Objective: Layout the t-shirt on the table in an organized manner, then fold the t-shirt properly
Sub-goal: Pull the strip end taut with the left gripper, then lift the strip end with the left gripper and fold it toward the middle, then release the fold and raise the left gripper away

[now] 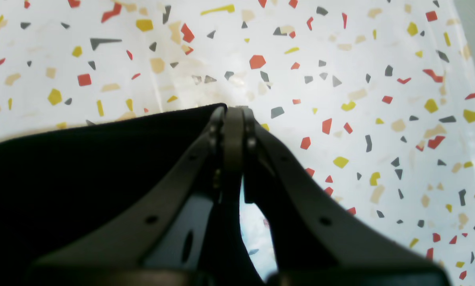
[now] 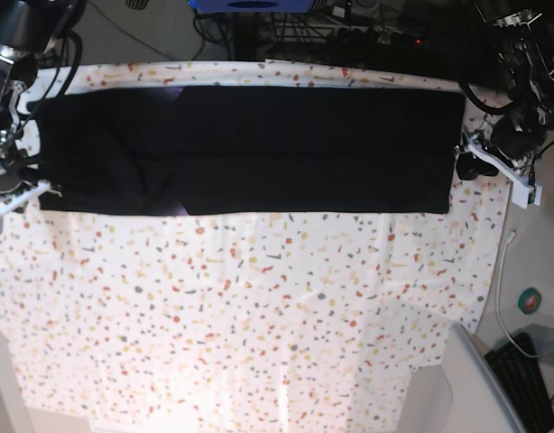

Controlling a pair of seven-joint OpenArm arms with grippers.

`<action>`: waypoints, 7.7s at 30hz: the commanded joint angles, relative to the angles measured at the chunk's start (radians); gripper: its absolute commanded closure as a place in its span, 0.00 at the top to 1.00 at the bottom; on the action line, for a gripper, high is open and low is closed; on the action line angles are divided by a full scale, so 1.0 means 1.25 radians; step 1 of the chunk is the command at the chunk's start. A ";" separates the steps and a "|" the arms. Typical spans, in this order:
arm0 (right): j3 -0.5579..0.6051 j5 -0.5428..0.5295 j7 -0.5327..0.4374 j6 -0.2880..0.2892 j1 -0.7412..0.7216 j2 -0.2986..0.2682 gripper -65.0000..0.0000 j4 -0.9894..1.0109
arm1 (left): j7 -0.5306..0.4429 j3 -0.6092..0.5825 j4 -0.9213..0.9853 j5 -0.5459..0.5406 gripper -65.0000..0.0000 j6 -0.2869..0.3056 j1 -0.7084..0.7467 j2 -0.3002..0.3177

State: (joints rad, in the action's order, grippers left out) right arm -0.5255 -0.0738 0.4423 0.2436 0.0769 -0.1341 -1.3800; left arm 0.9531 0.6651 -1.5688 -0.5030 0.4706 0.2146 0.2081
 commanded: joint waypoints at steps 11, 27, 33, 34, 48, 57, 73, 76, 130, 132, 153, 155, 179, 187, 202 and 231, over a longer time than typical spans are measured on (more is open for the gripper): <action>-0.001 -0.003 -0.018 -0.002 0.000 -0.014 0.00 0.017 | -0.055 0.088 0.141 -0.006 0.96 0.180 -0.010 0.011; -0.001 -0.003 -0.021 0.000 0.000 -0.014 0.00 0.037 | -0.202 0.048 0.355 -0.001 0.92 0.182 -0.061 0.000; -0.001 -0.003 -0.021 0.000 0.000 -0.014 0.00 0.037 | -0.201 -0.020 0.366 -0.001 0.91 0.182 -0.067 -0.008; -0.001 -0.003 -0.021 0.000 0.000 -0.014 0.00 0.037 | -0.201 -0.031 0.365 -0.002 0.91 0.182 -0.067 -0.009; -0.001 -0.003 -0.022 0.000 0.000 -0.014 0.00 0.037 | -0.201 -0.040 0.369 0.000 0.46 0.180 -0.074 -0.014; -0.001 -0.003 -0.021 0.000 -0.001 -0.014 0.00 0.037 | -0.201 -0.043 0.368 0.002 0.00 0.180 -0.110 0.024; -0.001 -0.003 -0.019 0.000 -0.004 -0.014 0.00 0.037 | -0.196 -0.183 -0.057 0.002 0.00 -0.049 0.065 -0.014; -0.001 -0.003 -0.019 0.000 -0.004 -0.014 0.00 0.037 | -0.196 -0.277 -0.098 -0.005 0.00 -0.119 0.076 -0.030; -0.001 -0.003 -0.019 0.000 -0.001 -0.014 0.00 0.037 | -0.100 -0.550 -0.097 -0.007 0.00 -0.260 0.006 -0.149; -0.001 -0.003 -0.019 0.000 -0.001 -0.014 0.00 0.037 | -0.101 -0.550 -0.097 -0.007 0.00 -0.260 0.006 -0.149; -0.001 -0.003 -0.019 0.000 -0.001 -0.014 0.00 0.037 | -0.105 -0.550 -0.053 -0.007 0.00 -0.260 -0.009 -0.155; -0.001 -0.003 -0.019 0.000 -0.001 -0.014 0.00 0.037 | -0.105 -0.549 -0.043 -0.007 0.00 -0.260 -0.011 -0.166; -0.001 -0.003 -0.019 0.000 -0.006 -0.014 0.00 0.037 | -0.143 -0.550 -0.043 -0.007 0.00 -0.260 -0.016 -0.186; -0.001 -0.003 -0.019 0.000 -0.003 -0.014 0.00 0.037 | -0.143 -0.550 -0.042 -0.007 0.00 -0.260 -0.016 -0.187; -0.001 -0.003 -0.019 0.000 -0.001 -0.014 0.00 0.037 | -0.143 -0.551 -0.041 -0.007 0.11 -0.260 -0.016 -0.187; 0.128 -0.004 0.005 0.162 0.183 0.074 0.00 -0.252 | -0.144 -0.338 -0.101 -0.007 0.00 -0.257 -0.018 -0.047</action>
State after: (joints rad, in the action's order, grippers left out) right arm -0.3561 -0.0746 0.4652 0.4484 0.3126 -0.0345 -1.6859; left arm 0.7887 0.2520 -1.6756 -0.5007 0.1429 0.2073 0.1429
